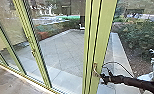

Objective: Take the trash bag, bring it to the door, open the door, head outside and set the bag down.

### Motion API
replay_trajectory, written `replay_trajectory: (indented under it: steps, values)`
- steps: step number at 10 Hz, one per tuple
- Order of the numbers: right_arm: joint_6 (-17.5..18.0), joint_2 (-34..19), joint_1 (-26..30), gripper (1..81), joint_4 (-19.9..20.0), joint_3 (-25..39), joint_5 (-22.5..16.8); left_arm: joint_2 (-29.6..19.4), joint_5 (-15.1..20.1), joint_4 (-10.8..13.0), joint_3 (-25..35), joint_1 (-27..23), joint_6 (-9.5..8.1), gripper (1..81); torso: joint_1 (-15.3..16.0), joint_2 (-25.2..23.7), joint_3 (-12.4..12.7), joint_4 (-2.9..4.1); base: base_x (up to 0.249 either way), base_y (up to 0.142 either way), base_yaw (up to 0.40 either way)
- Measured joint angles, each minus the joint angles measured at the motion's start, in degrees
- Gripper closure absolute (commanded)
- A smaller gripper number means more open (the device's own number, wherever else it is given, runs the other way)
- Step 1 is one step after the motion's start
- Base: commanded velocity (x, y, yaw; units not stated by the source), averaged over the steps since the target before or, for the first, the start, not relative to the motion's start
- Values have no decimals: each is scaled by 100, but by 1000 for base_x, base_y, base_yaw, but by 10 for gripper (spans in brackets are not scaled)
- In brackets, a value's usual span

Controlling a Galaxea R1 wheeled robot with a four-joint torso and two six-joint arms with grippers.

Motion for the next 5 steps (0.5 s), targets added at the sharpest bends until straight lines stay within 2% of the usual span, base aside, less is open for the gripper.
replay_trajectory:
  steps: [3, 5]
  values:
    - [-28, -11, 22, 10, 10, 5, 44, -44, 5, -1, 0, 63, 0, 811, 0, 0, -6, 0, 0, 0, 0]
    - [-119, -77, 102, 10, 29, 77, 83, -50, -2, -1, 0, 48, -2, 811, -2, 0, -142, 0, 0, 0, 0]
